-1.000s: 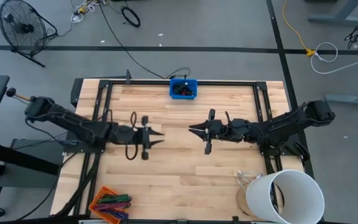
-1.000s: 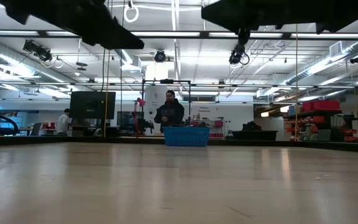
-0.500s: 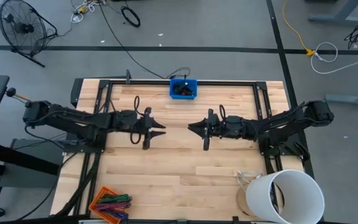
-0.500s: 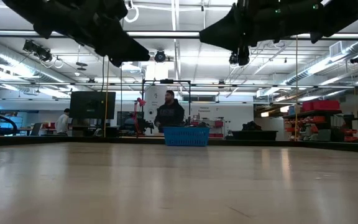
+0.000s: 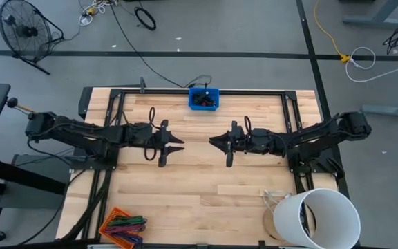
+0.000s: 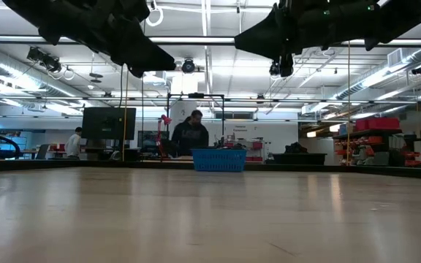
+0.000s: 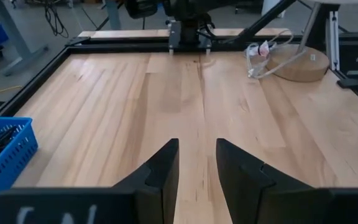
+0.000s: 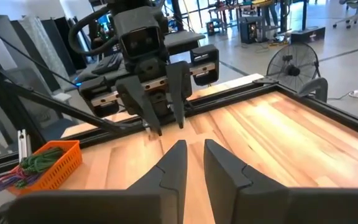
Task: Pick & Place USB Port
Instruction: Return to Home Position
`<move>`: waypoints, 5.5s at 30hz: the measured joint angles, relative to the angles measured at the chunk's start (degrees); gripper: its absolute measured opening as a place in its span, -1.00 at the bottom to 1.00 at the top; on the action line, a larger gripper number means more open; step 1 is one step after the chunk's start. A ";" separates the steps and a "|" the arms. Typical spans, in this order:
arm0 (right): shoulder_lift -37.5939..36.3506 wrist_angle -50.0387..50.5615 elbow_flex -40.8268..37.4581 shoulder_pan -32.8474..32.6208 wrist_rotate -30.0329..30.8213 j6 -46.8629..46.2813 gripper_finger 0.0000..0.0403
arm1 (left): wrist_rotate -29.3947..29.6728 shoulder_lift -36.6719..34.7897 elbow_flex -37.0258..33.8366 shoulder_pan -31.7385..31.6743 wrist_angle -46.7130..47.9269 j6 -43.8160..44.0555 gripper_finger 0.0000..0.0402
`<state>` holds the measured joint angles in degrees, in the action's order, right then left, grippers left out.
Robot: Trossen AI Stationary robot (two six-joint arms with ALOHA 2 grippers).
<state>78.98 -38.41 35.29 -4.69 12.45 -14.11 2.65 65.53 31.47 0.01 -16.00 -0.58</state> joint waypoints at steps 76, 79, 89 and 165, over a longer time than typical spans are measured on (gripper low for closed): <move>-78.99 19.19 -34.36 0.61 0.56 0.02 -0.73 | -0.37 -65.50 -31.02 -0.54 2.57 -0.02 -0.44; -78.99 19.21 -34.36 0.61 0.57 1.05 -0.73 | -0.37 -65.50 -31.02 -0.54 2.58 -0.02 -0.44; -78.99 35.46 -34.38 0.59 0.69 20.77 -0.73 | -0.37 -65.50 -31.05 -0.59 2.57 -0.02 -0.44; -78.38 35.91 -34.29 0.57 0.55 17.16 -0.73 | -9.35 -65.22 -31.07 0.75 10.46 1.40 -0.44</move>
<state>0.60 -2.50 0.99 -4.12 12.99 3.05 -6.70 0.32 0.40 0.75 -5.54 0.82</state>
